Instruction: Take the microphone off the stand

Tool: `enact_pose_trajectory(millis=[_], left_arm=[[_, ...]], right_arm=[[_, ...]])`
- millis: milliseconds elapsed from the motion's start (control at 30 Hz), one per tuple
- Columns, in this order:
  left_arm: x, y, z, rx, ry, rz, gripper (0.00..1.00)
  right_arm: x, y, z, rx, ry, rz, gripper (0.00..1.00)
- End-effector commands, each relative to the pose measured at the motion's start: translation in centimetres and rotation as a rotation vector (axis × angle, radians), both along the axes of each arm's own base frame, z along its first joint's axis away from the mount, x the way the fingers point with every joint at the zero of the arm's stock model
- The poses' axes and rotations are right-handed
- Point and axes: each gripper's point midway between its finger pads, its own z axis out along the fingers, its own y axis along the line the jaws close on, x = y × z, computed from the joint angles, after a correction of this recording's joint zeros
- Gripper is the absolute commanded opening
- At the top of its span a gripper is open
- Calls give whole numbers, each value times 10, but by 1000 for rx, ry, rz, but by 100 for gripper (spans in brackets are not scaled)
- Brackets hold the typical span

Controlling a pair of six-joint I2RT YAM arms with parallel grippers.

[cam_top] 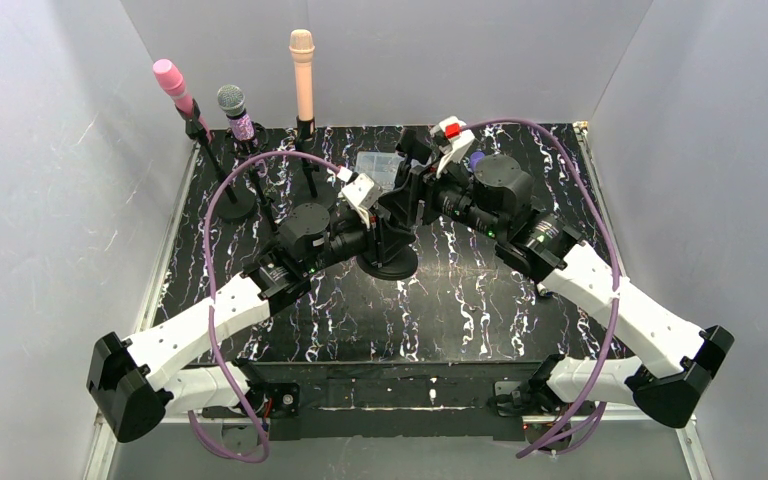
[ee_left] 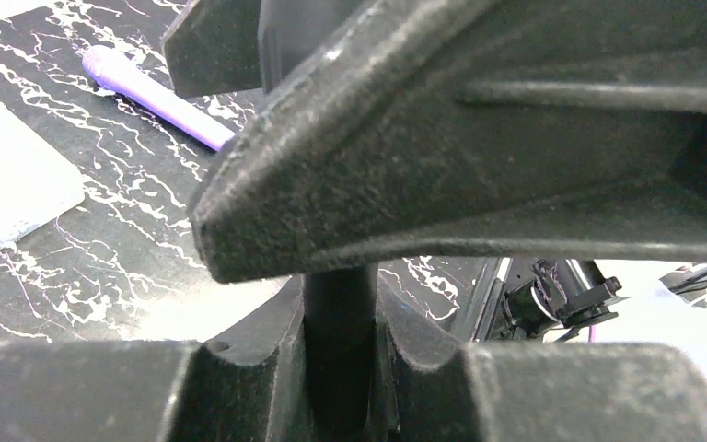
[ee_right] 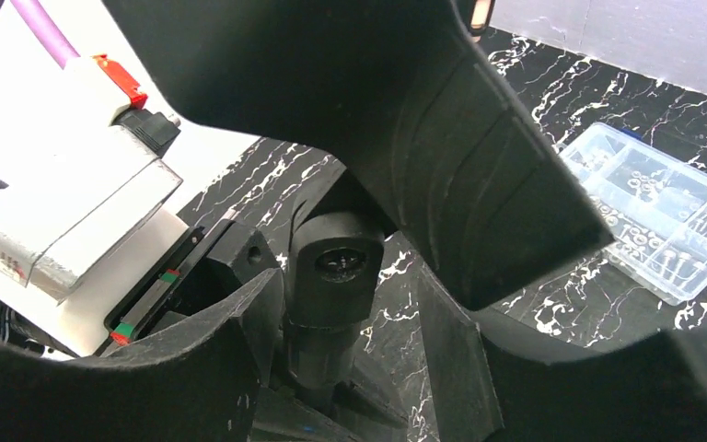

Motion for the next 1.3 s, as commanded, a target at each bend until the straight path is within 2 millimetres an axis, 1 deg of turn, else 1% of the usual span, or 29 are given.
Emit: enact_pose_trajectory(millis=[0,67,167,200,267,367,400,433,467,533,567,633,667,800,867,933,1000,1033,1100,1267], left_arm=[[4,3,38,-83,-102,22,0],[5,2,37,-81,-103,25,0],[6,2,35,-76,-102,25,0],[6,2,34,-75,-100,25,0],[6,1,31,-71,-94,22,0],[7,1,28,-67,-77,29,0],[9,1,26,-62,-69,35,0],[10,1,23,-54,-57,47,16],[12,2,21,-45,-46,58,36],[16,4,15,-25,-29,82,64],[18,7,13,-15,-22,101,75],[21,10,6,27,1,128,95],[22,13,0,57,18,142,98],[29,27,-13,143,49,219,98],[32,37,-20,173,64,265,98],[29,45,-24,190,79,287,98],[25,51,-22,179,90,299,98],[22,53,-21,175,94,300,98],[17,58,-18,165,99,303,98],[7,71,-10,149,103,313,98]], right_arm=[[2,-7,31,44,-67,-34,61],[3,-7,28,38,-61,-41,54],[6,-10,27,36,-66,-63,50],[6,-12,28,36,-69,-69,45],[7,-13,29,30,-75,-77,31],[11,-13,25,12,-75,-86,5],[12,-13,23,3,-74,-93,1],[14,-14,21,-5,-75,-102,1],[16,-14,20,-10,-79,-110,1],[20,-17,17,-17,-92,-132,1],[22,-18,15,-20,-100,-143,1],[28,-22,11,-36,-119,-175,1],[32,-24,8,-44,-128,-196,1],[50,-40,-6,-67,-192,-319,1],[61,-44,-14,-85,-230,-362,1],[73,-47,-25,-107,-255,-398,1],[82,-53,-33,-87,-310,-431,1],[86,-58,-44,-82,-329,-455,1],[96,-66,-51,-56,-363,-486,1],[130,-76,-80,-88,-354,-512,1]])
